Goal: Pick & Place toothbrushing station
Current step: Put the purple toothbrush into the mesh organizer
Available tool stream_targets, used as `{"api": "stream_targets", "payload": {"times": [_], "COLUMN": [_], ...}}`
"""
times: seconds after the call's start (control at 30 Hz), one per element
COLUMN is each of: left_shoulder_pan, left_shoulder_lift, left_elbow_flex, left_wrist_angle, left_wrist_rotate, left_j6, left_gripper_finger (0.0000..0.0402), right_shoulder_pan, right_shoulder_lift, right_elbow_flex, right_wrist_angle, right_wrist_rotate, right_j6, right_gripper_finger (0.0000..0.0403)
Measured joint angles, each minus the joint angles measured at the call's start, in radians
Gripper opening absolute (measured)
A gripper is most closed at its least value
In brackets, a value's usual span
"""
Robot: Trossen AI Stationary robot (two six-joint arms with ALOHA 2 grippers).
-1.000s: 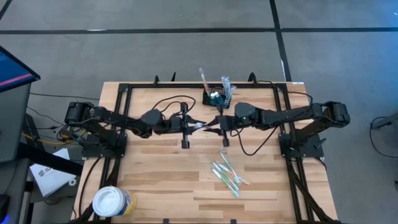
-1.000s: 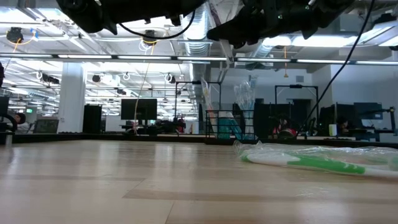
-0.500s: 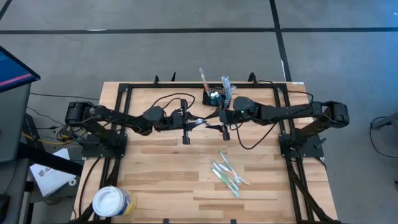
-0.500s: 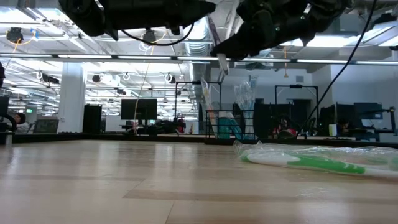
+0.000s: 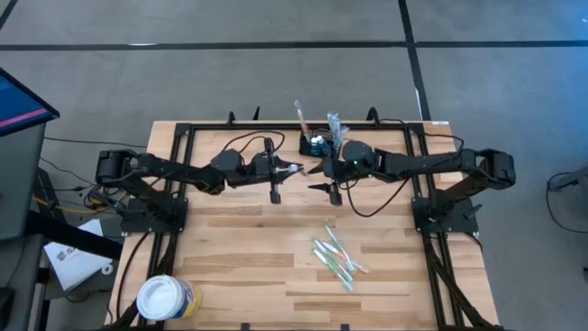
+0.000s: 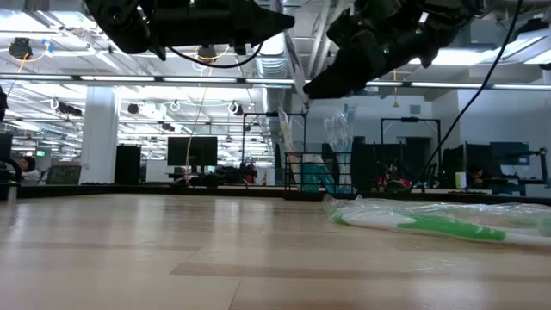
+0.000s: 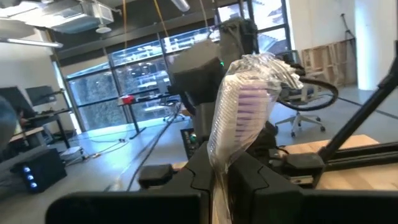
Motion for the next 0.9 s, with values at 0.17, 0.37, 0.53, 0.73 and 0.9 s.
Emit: {"api": "stream_targets", "payload": {"times": [0.17,0.37,0.53,0.73,0.9], "left_shoulder_pan": [0.036,0.096,0.15,0.189,0.225], "left_shoulder_lift": [-0.019,-0.02,-0.022,-0.025,-0.025], "left_elbow_flex": [0.0,0.001,0.002,0.002,0.002], "left_wrist_angle": [-0.011,-0.012,-0.018,-0.019,-0.021], "left_wrist_rotate": [0.0,0.036,0.093,0.189,0.177], "left_j6": [-0.002,-0.036,-0.054,-0.081,-0.084], "left_gripper_finger": [0.0009,0.0009,0.0009,0.0009,0.0009], "right_shoulder_pan": [-0.012,-0.011,-0.011,-0.028,-0.029], "right_shoulder_lift": [0.0,-0.001,-0.001,-0.001,-0.001], "right_elbow_flex": [0.0,0.002,0.0,0.0,0.0], "right_wrist_angle": [-0.024,-0.043,-0.089,-0.146,-0.169], "right_wrist_rotate": [0.0,0.002,-0.002,0.001,0.001], "right_j6": [0.016,0.025,0.039,0.039,0.039], "right_gripper_finger": [0.0194,0.0186,0.0184,0.0182,0.0176]}}
